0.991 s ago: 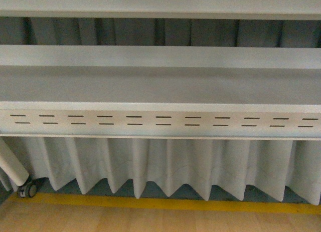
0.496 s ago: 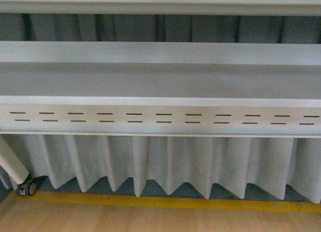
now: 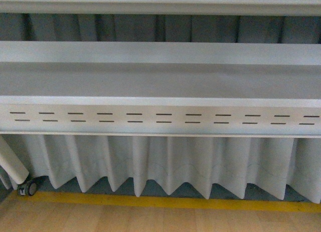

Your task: Wind up and store yellow beetle toy

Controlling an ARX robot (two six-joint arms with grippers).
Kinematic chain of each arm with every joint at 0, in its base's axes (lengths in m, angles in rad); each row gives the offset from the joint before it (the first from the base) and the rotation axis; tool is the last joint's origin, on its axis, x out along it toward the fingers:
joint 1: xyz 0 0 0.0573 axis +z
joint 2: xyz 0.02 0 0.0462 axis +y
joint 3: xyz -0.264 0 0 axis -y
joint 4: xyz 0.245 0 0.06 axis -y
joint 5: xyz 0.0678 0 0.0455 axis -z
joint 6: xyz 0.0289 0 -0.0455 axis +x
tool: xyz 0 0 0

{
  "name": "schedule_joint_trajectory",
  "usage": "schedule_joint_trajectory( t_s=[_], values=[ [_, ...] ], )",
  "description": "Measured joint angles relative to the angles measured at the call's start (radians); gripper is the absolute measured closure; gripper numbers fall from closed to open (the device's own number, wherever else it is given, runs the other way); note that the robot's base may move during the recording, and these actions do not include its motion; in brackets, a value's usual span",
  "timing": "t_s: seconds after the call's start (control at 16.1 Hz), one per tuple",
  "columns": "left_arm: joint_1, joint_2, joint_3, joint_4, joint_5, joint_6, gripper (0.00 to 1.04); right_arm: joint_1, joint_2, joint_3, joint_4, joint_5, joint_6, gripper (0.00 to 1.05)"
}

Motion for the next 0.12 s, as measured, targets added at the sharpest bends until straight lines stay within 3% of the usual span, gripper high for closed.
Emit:
schedule_joint_trajectory(
  t_s=[0.12],
  values=[
    [0.000, 0.000, 0.000, 0.000, 0.000, 0.000, 0.07, 0.000, 0.000, 0.000, 0.000, 0.000, 0.000, 0.07]
  ],
)
